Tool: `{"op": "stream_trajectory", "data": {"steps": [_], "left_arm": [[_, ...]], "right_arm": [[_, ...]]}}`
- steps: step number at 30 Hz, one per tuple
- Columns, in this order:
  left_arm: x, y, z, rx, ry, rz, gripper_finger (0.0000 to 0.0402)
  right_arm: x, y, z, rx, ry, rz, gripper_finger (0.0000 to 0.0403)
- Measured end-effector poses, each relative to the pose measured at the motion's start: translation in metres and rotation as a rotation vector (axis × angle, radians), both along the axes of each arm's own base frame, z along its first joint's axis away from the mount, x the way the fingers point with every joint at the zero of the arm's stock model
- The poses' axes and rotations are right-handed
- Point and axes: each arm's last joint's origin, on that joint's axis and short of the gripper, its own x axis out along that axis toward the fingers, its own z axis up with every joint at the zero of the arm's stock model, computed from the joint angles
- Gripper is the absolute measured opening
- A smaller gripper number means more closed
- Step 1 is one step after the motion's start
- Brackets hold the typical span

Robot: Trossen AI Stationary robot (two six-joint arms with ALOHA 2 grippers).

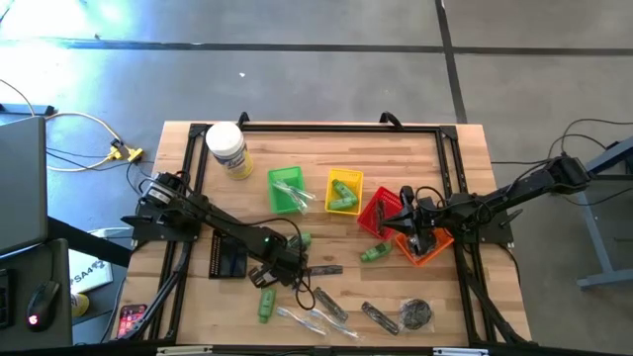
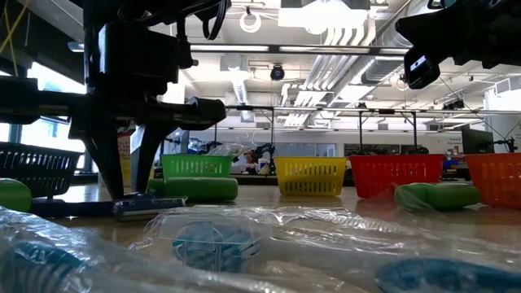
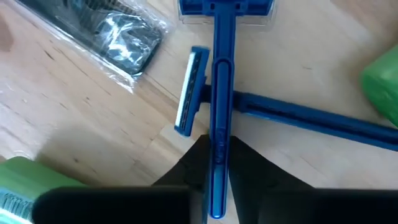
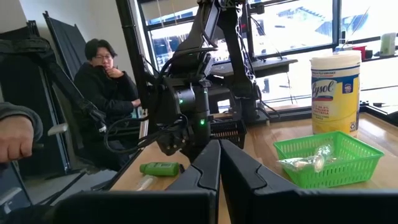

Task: Pick & Place Travel size toiletries
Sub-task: Put the blue razor into the black bin

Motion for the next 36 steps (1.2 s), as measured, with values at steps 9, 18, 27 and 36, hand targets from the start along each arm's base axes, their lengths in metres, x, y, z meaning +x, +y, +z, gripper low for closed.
{"op": "stream_trajectory", "data": {"steps": [9,18,27,36], "left_arm": [[-0.004,0.004,0.02,0.021,-0.064,0.048,0.0034],[-0.023,0.002,0.057,-0.057,-0.115,0.156,0.0033],[-0.097,-0.018,0.118,-0.101,-0.211,0.538,0.0033],[-0.154,-0.029,0.147,-0.42,-0.3,1.189,0.0033]], "right_arm": [[0.0,0.0,0.0,0.006,0.001,0.002,0.0003],[0.0,0.0,0.0,0.015,0.002,0.003,0.0003],[0.0,0.0,-0.001,0.012,0.008,0.009,0.0003],[0.0,0.001,-0.001,0.01,0.008,0.032,0.0003]]}}
